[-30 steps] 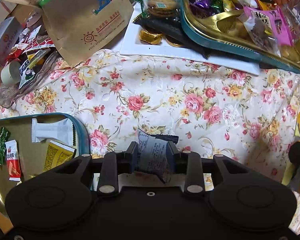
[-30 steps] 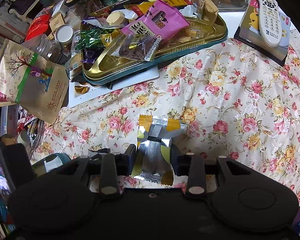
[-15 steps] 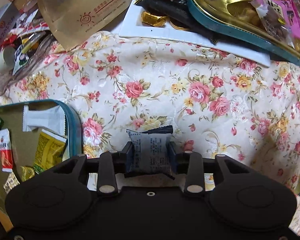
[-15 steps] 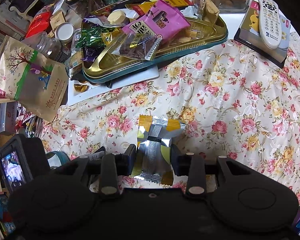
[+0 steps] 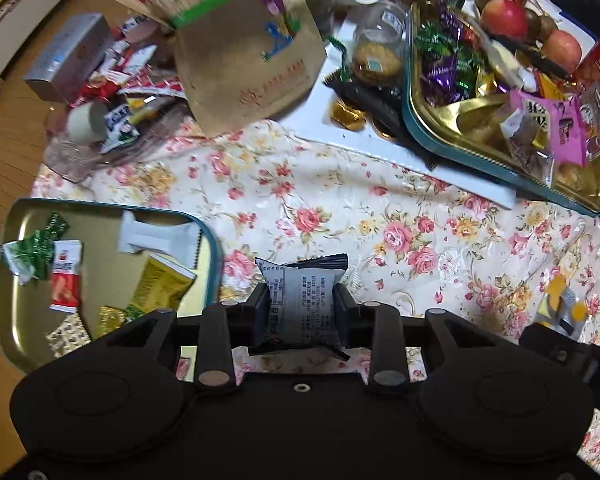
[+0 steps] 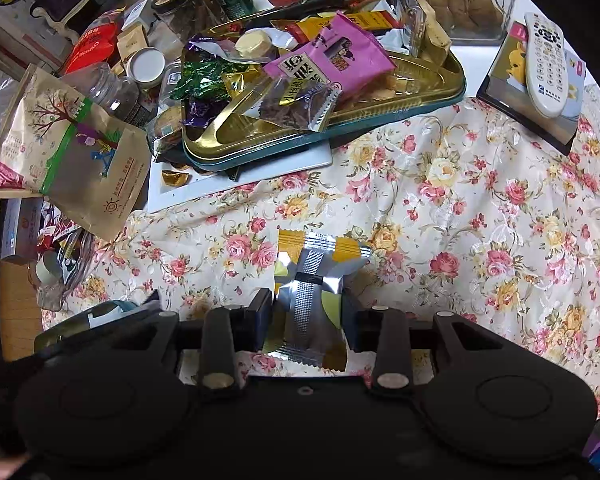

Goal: Organize snacks
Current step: 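Lift both held packets and carry them over the gold tin tray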

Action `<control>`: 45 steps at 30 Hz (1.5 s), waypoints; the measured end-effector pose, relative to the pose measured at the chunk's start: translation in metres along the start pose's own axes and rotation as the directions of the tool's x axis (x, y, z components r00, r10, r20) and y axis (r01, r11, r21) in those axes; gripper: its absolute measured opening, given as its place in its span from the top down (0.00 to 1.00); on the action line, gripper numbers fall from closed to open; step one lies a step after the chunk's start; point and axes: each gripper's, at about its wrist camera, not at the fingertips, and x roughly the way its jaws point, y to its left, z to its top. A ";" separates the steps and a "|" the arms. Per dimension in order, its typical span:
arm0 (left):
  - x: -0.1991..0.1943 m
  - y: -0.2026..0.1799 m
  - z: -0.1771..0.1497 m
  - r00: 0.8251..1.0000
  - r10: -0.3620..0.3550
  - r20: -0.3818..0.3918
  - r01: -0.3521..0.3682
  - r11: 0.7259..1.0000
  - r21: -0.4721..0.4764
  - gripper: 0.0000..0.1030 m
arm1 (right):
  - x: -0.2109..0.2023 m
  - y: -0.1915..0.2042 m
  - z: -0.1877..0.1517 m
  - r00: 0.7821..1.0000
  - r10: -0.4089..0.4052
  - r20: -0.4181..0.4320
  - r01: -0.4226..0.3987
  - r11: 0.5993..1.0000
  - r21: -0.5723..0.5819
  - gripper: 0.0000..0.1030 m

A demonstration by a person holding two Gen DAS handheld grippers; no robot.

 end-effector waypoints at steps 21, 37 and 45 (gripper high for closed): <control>-0.046 0.094 -0.001 0.997 0.026 0.068 -0.014 0.984 -0.175 0.59 | 0.015 0.065 -0.025 1.000 -0.026 0.001 0.026 0.977 -0.211 0.62; -0.039 0.161 0.011 0.990 0.128 0.051 -0.108 0.952 -0.287 0.59 | 0.020 0.141 -0.044 0.998 0.059 -0.011 -0.060 0.952 -0.300 0.62; -0.033 0.188 0.009 0.992 0.126 0.021 -0.112 0.939 -0.324 0.59 | 0.023 0.181 -0.062 0.995 0.096 -0.027 -0.100 0.931 -0.352 0.62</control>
